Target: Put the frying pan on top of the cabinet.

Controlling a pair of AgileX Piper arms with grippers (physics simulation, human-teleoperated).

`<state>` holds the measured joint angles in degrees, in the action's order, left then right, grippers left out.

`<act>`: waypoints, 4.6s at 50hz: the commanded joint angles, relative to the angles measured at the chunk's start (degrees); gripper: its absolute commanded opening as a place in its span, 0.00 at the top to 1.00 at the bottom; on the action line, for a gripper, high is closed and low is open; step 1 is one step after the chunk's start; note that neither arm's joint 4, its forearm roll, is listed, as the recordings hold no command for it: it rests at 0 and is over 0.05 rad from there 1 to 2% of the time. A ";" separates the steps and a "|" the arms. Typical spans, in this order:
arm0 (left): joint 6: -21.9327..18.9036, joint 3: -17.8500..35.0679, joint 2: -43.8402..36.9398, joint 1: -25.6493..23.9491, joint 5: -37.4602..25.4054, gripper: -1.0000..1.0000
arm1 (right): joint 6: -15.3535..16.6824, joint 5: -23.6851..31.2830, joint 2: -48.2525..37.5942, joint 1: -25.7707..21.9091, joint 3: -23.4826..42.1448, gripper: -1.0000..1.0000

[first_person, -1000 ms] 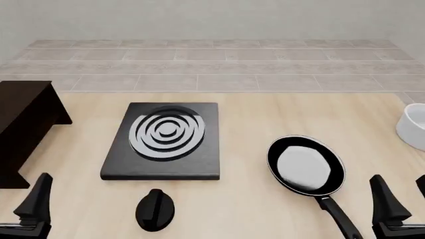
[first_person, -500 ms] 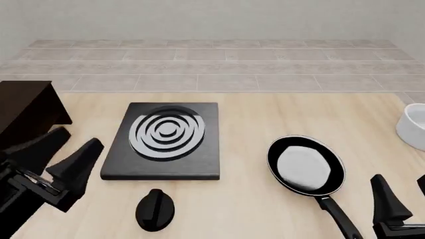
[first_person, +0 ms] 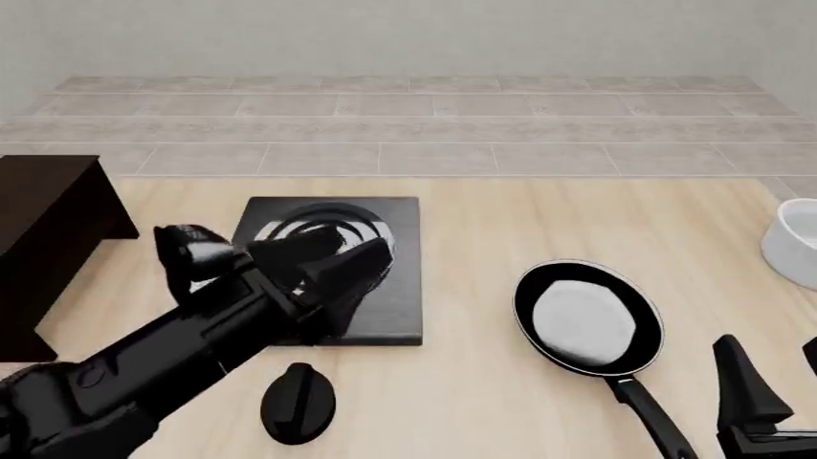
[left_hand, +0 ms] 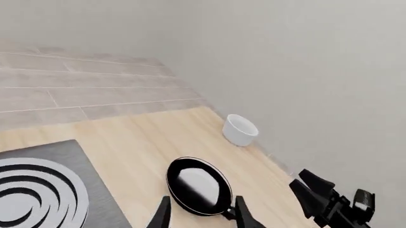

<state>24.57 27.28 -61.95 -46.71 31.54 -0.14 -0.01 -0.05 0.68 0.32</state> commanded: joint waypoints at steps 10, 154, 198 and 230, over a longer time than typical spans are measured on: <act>14.20 8.03 -21.24 -6.61 8.28 0.00 | 0.05 -0.38 0.00 -0.01 -0.15 0.00; 36.38 39.47 -67.03 -25.79 7.21 0.00 | -1.08 -1.25 0.03 0.10 -0.25 0.00; 36.13 45.82 -71.31 -24.78 5.64 0.00 | -3.12 -1.59 0.03 0.91 -0.25 0.00; 37.83 48.14 -71.76 -26.63 5.76 0.00 | -3.87 -1.61 0.03 1.14 -0.19 0.00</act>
<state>61.67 74.97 -133.56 -72.94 37.02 -3.92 -1.63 -0.02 1.74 0.13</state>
